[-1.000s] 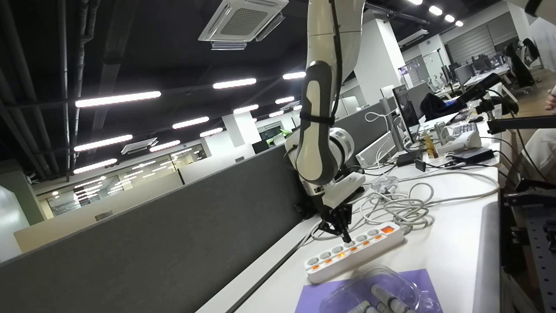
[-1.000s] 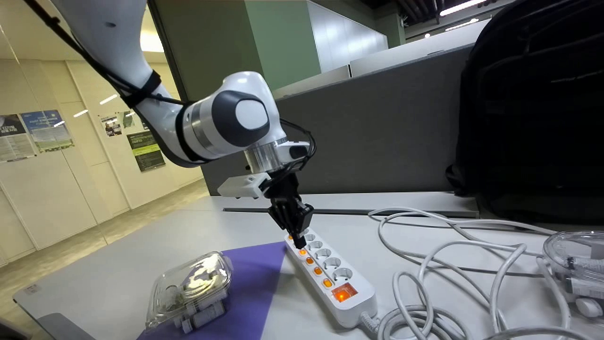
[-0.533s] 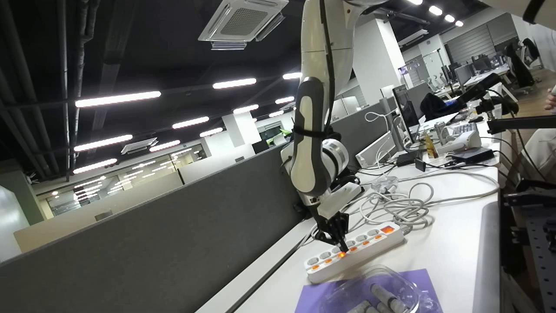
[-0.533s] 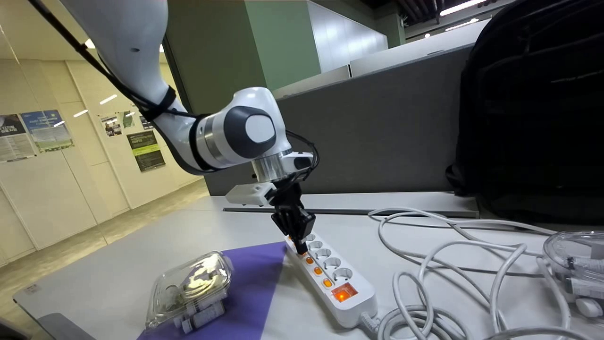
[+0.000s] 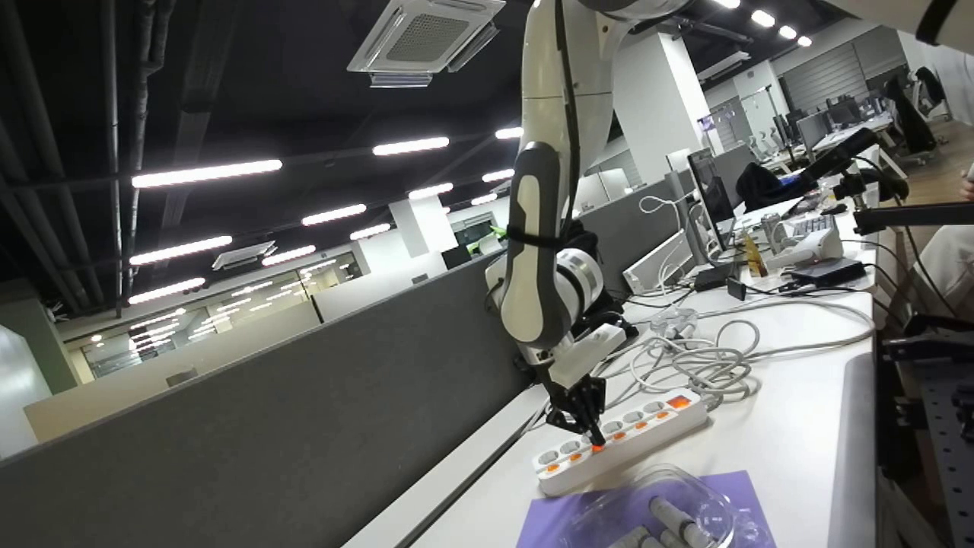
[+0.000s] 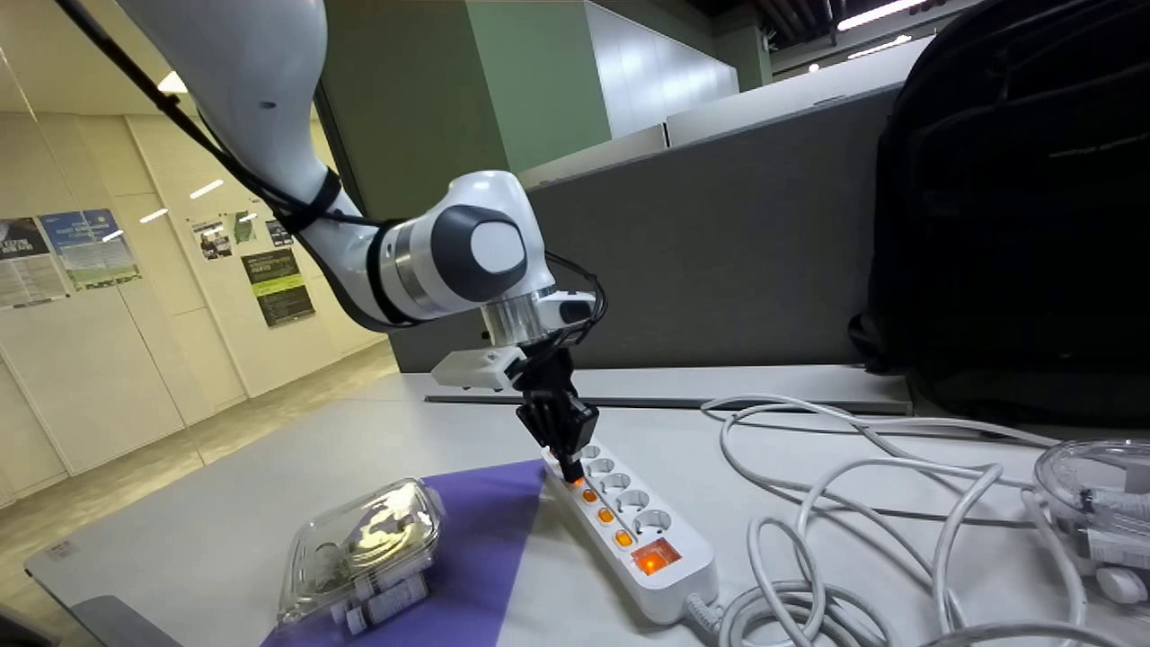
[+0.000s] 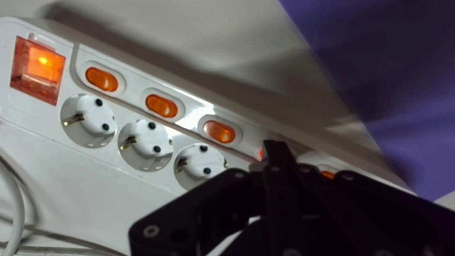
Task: Turn off the third switch from the left
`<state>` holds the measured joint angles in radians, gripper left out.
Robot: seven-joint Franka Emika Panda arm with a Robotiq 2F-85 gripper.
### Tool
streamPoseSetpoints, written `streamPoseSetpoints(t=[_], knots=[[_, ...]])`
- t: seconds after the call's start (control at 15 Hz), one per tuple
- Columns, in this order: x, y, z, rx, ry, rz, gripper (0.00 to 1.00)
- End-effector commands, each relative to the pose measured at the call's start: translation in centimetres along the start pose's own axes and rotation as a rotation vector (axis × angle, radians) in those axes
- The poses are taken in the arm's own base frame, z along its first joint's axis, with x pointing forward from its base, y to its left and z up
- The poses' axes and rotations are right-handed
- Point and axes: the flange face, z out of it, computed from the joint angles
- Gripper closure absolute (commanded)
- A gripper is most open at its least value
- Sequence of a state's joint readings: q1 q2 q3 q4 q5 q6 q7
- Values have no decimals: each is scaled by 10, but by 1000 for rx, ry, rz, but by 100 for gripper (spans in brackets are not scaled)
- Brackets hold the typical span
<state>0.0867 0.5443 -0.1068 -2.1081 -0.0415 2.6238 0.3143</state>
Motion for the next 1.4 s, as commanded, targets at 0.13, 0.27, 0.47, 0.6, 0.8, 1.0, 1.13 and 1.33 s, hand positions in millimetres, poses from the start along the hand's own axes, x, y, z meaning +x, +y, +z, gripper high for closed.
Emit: streamPoseSetpoints(t=[0.13,0.27,0.47,0.6,0.8,1.0,1.13,1.33], knots=[[7,-1,20,-27,-58,34,100],[8,-1,25,-35,-74,35,100],[9,1,34,-52,-95,44,100],[9,3,42,-54,-109,45,100],[8,7,49,-2,-160,65,100],[11,15,53,61,-178,171,100],[13,24,60,90,-164,296,100],[10,33,72,105,-183,429,100]])
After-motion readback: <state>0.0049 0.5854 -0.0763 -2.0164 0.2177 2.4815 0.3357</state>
